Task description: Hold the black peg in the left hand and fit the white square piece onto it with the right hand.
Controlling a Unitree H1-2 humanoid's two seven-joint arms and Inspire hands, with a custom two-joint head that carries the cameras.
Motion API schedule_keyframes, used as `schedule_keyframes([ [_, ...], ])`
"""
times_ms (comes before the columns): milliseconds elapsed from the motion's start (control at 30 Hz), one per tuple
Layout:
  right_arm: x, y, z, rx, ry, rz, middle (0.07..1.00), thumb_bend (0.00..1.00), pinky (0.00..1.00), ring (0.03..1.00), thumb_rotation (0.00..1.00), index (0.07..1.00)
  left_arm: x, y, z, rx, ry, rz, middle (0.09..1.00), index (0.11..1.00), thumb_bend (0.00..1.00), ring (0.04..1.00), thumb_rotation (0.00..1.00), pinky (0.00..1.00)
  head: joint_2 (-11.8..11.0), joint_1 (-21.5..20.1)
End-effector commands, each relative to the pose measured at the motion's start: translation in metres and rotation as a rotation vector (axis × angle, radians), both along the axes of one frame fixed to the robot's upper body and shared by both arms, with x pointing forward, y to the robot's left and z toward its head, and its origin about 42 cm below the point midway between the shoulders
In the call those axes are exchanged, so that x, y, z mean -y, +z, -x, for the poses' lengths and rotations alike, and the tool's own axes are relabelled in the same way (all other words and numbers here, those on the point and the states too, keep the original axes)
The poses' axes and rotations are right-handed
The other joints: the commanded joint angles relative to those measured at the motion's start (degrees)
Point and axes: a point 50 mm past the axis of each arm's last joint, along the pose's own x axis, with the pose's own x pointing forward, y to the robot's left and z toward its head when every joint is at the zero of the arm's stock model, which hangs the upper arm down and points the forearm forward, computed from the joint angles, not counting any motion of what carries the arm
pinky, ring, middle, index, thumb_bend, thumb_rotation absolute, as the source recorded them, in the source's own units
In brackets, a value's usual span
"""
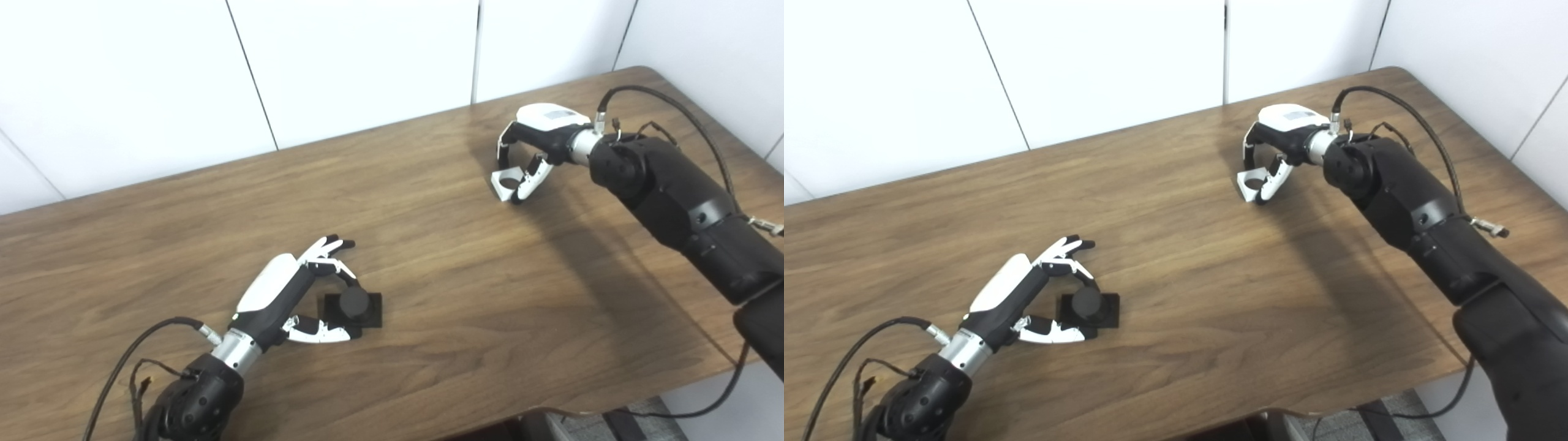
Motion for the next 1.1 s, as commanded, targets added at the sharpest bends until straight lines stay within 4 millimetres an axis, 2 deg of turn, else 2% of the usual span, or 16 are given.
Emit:
schedule_keyframes([
  [0,0.008,0.021,-0.006,0.076,-0.012,0.024,0.770,0.52,0.84,0.824,0.13,0.486,-0.008,-0.004,0.002,-0.020,0.002,-0.053,0.930,0.493,0.52,0.988,0.09,0.87,0.1,0.1],
  [267,0.008,0.026,-0.006,0.112,0.000,0.016,0.758,0.52,0.86,0.822,0.13,0.484,-0.007,-0.004,0.001,-0.020,0.005,-0.047,0.929,0.493,0.52,0.987,0.09,0.87,0.2,0.1],
  [633,0.002,0.052,0.000,0.223,0.066,-0.026,0.738,0.52,0.85,0.817,0.13,0.484,-0.005,-0.006,-0.002,-0.026,0.011,-0.046,0.929,0.493,0.52,0.985,0.09,0.87,0.2,0.5],
  [900,-0.020,0.085,0.013,0.295,0.170,-0.046,0.758,0.52,0.86,0.840,0.14,0.483,-0.005,-0.008,-0.003,-0.027,0.016,-0.046,0.927,0.493,0.52,0.982,0.09,0.85,0.1,1.3],
  [1067,-0.035,0.101,0.022,0.329,0.233,-0.040,0.757,0.52,0.84,0.842,0.14,0.483,-0.004,-0.008,-0.004,-0.029,0.018,-0.043,0.928,0.493,0.52,0.984,0.09,0.86,0.2,1.8],
])
